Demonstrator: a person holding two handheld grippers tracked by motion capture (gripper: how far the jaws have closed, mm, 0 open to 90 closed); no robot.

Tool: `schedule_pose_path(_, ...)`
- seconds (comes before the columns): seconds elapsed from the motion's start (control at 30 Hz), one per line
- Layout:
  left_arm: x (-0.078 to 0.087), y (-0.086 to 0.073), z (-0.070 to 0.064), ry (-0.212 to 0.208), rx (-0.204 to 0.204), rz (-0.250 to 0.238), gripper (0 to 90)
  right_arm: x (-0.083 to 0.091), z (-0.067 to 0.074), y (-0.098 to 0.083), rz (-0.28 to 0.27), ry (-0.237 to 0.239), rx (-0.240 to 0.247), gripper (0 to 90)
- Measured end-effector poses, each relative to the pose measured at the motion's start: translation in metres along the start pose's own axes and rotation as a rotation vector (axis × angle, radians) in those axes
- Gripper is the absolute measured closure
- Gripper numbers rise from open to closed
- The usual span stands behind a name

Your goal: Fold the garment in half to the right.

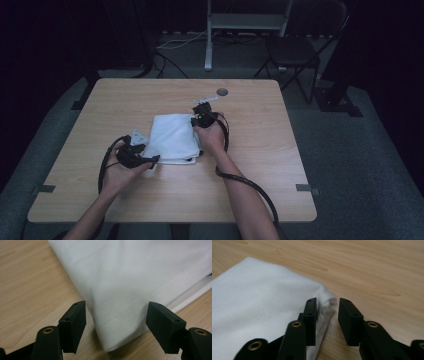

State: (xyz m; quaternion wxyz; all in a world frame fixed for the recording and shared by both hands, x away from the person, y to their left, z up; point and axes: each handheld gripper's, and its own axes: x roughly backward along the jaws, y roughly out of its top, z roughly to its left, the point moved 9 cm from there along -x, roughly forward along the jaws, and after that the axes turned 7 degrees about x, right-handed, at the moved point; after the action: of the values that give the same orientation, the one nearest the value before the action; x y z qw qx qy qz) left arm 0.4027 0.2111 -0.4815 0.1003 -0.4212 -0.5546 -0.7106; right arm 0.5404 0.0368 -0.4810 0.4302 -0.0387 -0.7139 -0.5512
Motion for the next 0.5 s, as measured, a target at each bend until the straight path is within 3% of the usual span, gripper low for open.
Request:
schedule_pose_path(0.13, 0.013, 0.007, 0.007, 0.0, 0.036, -0.064, 32.1, 0.021, 0.009, 0.006, -0.03, 0.018, 0.037, 63.2)
schedule_pose_path(0.2, 0.016, 0.008, 0.012, -0.002, 0.057, -0.073, 32.1, 0.03, 0.017, 0.005, -0.031, 0.031, 0.064, 62.7)
schedule_pose_path(0.3, 0.014, 0.008, 0.017, -0.002, 0.078, -0.065, 32.1, 0.043, 0.032, -0.005, 0.001, 0.052, 0.114, 62.4)
schedule_pose_path(0.5, 0.006, 0.005, 0.022, 0.004, 0.144, -0.045, 32.1, 0.06, 0.055, -0.035, 0.067, 0.091, 0.14, 61.8)
